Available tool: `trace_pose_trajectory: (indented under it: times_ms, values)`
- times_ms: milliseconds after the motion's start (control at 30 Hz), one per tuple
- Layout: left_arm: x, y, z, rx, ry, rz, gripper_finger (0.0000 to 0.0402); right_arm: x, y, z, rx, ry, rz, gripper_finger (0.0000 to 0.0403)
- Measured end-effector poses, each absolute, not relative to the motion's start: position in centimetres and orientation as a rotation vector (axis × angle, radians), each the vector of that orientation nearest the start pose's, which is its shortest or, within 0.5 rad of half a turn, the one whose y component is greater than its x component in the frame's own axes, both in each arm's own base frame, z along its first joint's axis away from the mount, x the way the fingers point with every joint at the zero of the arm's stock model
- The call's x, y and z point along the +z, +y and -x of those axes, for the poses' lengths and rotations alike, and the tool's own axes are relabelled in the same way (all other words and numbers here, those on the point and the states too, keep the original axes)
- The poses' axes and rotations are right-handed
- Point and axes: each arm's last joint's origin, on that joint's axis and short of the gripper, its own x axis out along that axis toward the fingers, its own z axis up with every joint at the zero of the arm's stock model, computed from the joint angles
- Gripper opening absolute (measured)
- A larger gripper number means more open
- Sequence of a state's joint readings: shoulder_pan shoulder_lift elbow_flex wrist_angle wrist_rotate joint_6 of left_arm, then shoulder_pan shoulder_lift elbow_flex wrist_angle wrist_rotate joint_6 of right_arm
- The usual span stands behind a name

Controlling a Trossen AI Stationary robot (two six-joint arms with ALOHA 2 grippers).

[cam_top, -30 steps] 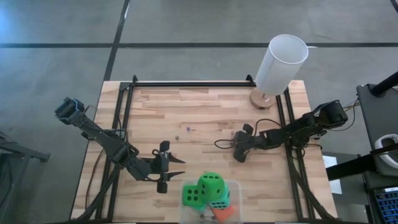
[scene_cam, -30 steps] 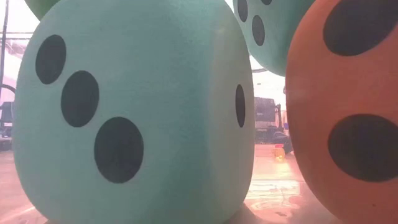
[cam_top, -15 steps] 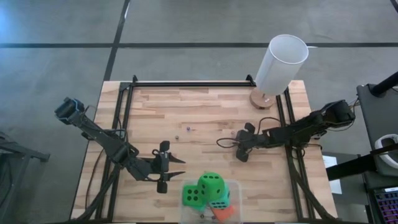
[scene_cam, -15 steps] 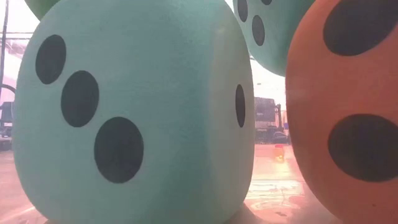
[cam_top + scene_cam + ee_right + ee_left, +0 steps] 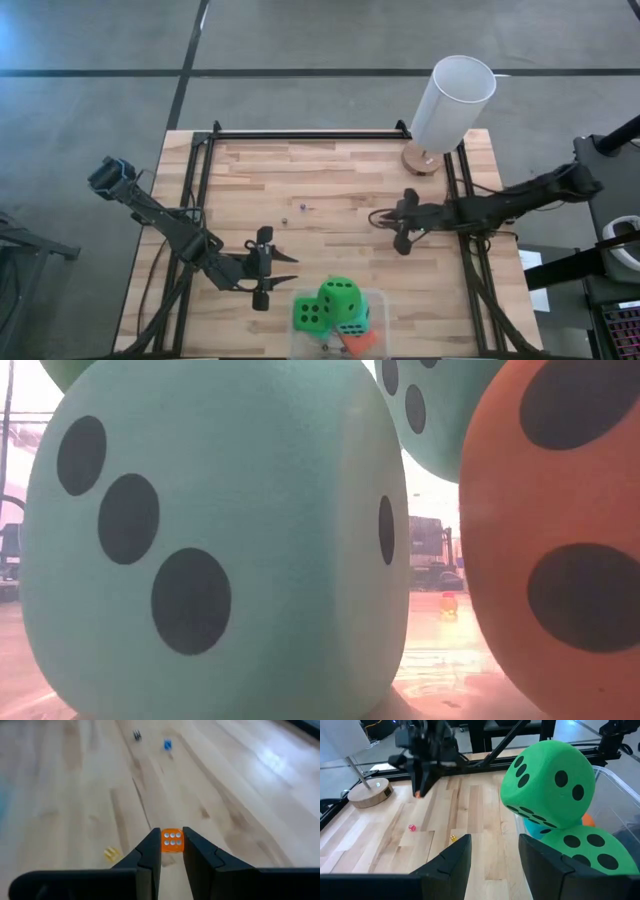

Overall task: Pick & Place Dice
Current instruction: Put the small orange dice into the transparent bin

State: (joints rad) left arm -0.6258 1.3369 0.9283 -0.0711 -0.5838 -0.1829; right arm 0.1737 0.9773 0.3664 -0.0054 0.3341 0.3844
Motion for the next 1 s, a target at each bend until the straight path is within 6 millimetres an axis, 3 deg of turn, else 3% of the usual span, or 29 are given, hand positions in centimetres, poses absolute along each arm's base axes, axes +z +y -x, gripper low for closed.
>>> trace_pose_trajectory:
  times_ms: [233, 500, 767, 1000]
  values:
    - [27.6, -15.6, -24.4, -0.005, 0.396, -0.092, 0.0173, 20.4, 3.4, -16.8, -0.147, 0.407, -0.206, 0.0061]
    - [27.6, -15.6, -24.4, -0.003, 0.395, -0.091, 0.0171, 23.7, 6.4, -16.0, 0.066, 0.287, -0.132, 0.0061]
    - [27.6, -15.6, -24.4, -0.002, 0.396, -0.09, 0.0168, 26.1, 10.5, -16.5, 0.261, 0.231, -0.072, 0.0061]
    - [27.6, -15.6, -24.4, 0.0, 0.395, -0.083, 0.0176, 26.8, 14.3, -18.0, 0.355, 0.276, -0.022, 0.0061]
